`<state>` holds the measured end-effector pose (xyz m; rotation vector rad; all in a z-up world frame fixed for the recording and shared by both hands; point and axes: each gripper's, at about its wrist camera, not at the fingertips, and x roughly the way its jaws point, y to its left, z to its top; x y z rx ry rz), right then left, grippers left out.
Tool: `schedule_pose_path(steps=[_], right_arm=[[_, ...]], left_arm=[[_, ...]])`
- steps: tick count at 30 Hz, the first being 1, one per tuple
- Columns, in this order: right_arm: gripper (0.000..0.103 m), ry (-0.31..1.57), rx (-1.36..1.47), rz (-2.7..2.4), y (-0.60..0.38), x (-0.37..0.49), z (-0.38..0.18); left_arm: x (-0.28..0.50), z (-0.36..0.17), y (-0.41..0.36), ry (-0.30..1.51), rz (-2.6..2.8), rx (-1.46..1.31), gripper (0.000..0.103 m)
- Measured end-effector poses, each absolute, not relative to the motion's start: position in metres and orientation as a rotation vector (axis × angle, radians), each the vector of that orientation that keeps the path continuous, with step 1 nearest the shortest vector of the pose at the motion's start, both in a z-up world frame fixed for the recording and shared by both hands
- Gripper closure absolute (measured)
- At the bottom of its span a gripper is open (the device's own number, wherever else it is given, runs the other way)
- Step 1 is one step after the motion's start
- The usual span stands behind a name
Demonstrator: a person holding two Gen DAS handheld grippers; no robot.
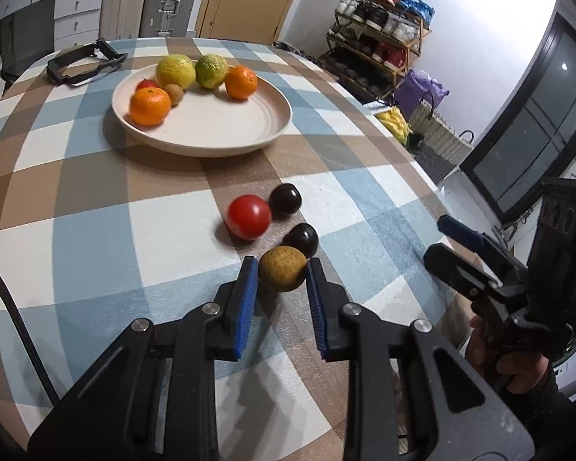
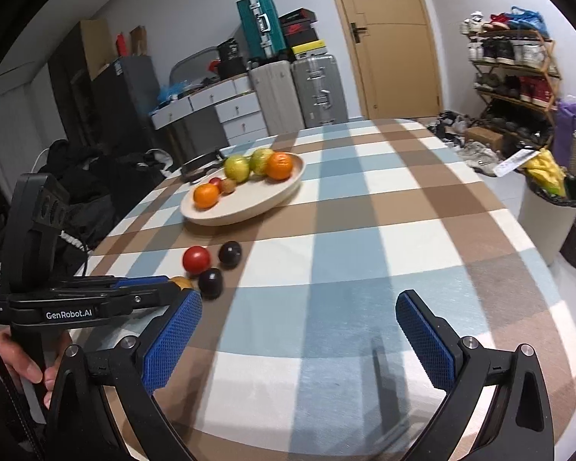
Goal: Organize fruits
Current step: 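Grasp a brown round fruit with the left tool while the right tool grasps a dark plum, then carry the brown fruit and plum onto the cream plate and open both tools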
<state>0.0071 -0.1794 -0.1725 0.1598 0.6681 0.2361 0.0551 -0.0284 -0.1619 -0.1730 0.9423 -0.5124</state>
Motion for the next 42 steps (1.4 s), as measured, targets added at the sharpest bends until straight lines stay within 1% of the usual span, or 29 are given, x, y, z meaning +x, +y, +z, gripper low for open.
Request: schedule_pose_path(steps=[4,9,16,18,19,21,22,23,25,28,30,33,35,36,37,42], right_arm=[[0.0,0.687,0.179,0.274,-0.169,0.016,-0.172],[0.0,0.76,0.176,0.292,-0.154,0.032,-0.18],[0.0,0.793,0.09,0.316,-0.123,0.046,-0.183],[0.002,0.813,0.078,0.334,-0.116,0.051,-0.184],[0.005,0.819,0.072,0.337,-0.113,0.053,-0.184],[0.014,0.841,0.05,0.346,-0.106,0.06,-0.185],[0.023,0.853,0.042,0.351,-0.103,0.063,-0.186],[0.028,0.867,0.035,0.354,-0.1,0.066,-0.187],[0.031,0.884,0.028,0.357,-0.095,0.072,-0.19],[0.046,0.902,0.021,0.372,-0.088,0.077,-0.193],[0.047,0.915,0.015,0.38,-0.085,0.078,-0.195],[0.055,0.919,0.017,0.386,-0.085,0.078,-0.197],[0.071,0.917,0.025,0.388,-0.087,0.077,-0.198],[0.075,0.919,0.031,0.392,-0.088,0.077,-0.199],[0.077,0.915,0.043,0.403,-0.09,0.077,-0.198],[0.078,0.867,0.05,0.392,-0.098,0.075,-0.19]], left_arm=[[0.055,-0.158,-0.015,0.929,-0.513,-0.204,0.08],[0.054,-0.154,0.002,0.909,-0.507,-0.237,0.08],[0.059,-0.151,0.026,0.892,-0.481,-0.286,0.08],[0.061,-0.149,0.032,0.886,-0.474,-0.296,0.08],[0.061,-0.147,0.036,0.88,-0.468,-0.302,0.08],[0.062,-0.145,0.042,0.871,-0.461,-0.315,0.08],[0.062,-0.143,0.045,0.867,-0.457,-0.32,0.08],[0.063,-0.143,0.047,0.864,-0.454,-0.323,0.08],[0.064,-0.142,0.052,0.861,-0.445,-0.33,0.08],[0.065,-0.14,0.058,0.855,-0.434,-0.342,0.08],[0.067,-0.139,0.061,0.852,-0.429,-0.343,0.08],[0.07,-0.138,0.063,0.848,-0.42,-0.341,0.08],[0.072,-0.137,0.062,0.848,-0.419,-0.34,0.08],[0.074,-0.137,0.061,0.847,-0.418,-0.337,0.08],[0.076,-0.136,0.06,0.846,-0.418,-0.333,0.08],[0.089,-0.131,0.05,0.842,-0.435,-0.318,0.08]])
